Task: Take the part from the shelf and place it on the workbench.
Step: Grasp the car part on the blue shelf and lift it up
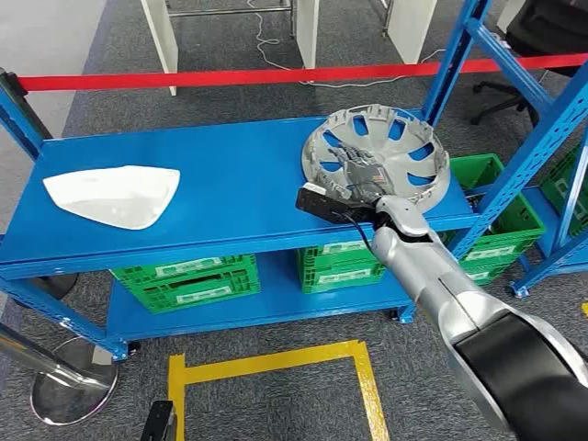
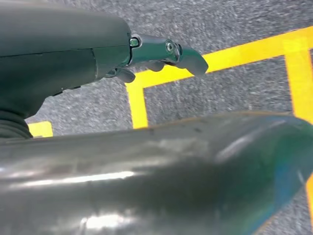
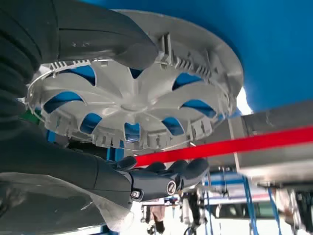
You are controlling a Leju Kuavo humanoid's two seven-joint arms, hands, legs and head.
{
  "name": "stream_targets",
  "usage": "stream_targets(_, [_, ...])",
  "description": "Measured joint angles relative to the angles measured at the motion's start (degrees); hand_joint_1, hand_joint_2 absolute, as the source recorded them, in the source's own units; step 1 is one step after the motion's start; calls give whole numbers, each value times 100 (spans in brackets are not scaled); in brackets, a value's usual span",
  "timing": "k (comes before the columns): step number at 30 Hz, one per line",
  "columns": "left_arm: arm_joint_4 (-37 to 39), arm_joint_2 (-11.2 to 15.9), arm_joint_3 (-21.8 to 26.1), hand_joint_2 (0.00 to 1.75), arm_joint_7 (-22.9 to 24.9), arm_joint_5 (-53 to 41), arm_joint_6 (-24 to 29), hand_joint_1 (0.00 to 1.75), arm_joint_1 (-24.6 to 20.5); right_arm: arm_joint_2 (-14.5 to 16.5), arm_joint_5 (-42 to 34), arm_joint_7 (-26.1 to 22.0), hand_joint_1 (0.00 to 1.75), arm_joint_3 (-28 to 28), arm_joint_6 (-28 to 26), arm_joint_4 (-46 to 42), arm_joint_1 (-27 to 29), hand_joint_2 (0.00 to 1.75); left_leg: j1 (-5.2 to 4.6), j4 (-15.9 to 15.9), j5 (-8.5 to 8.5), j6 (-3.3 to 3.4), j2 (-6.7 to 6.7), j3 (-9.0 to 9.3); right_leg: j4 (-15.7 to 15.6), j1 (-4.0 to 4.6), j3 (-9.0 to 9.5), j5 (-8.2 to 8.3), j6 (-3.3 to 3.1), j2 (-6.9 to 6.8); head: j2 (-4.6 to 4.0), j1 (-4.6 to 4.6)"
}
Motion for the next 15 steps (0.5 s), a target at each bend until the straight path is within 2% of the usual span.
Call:
stream_targets(2, [0,-18,5,0,-7,20,22,0,-20,-16,-3,4,0,11,82,54,-54,175,0,1,-5,15,3,1,444,-2,-217,-173,21,0,0,-2])
stream_targets(3, [0,-33,9,0,-17,32,54,0,-35,-33,-12,8,0,21,155,107,-98,175,0,4,-10,29,5,1,834,-5,-416,-307,41,-1,0,0])
stream_targets(4, [0,-43,11,0,-32,24,111,0,-41,-59,-28,8,0,26,200,149,-116,175,1,8,-15,35,3,4,1101,-9,-567,-356,57,-3,0,-1])
stream_targets(5, [0,-54,12,0,-55,11,193,0,-43,-87,-53,3,0,31,230,184,-124,175,3,15,-21,38,0,6,1184,-13,-641,-305,69,-5,0,2])
stream_targets(6, [0,-62,13,0,-82,-4,281,0,-43,-114,-90,-11,0,33,252,210,-129,175,6,27,-30,34,-3,7,1038,-21,-606,-149,75,-9,0,2])
stream_targets(8, [0,-75,16,0,-128,-49,404,0,-46,-158,-216,-98,0,22,287,233,-146,87,10,63,-65,0,-7,8,323,-36,-318,263,83,-26,0,-1])
stream_targets(9, [0,-76,13,0,-142,-87,418,0,-50,-169,-311,-175,0,-1,311,237,-155,44,1,94,-86,-27,-7,-1,-25,-35,-151,385,72,-28,0,-2])
stream_targets(10, [0,-74,9,0,-152,-129,414,0,-54,-175,-422,-269,0,-33,341,240,-151,0,-9,115,-97,-58,-7,-9,-242,-29,-36,437,52,-29,0,-6])
stream_targets(13, [0,-54,-2,0,-171,-203,393,0,-56,-178,-776,-563,0,-183,440,247,-70,0,-20,130,-105,-124,-7,-19,-346,-9,53,414,-52,-20,0,-8])
stream_targets(15, [0,-28,-1,0,-172,-206,384,0,-57,-176,-965,-714,0,-307,501,247,-36,0,-13,261,-215,-179,-3,-65,-356,-27,68,419,-125,-21,0,-23])
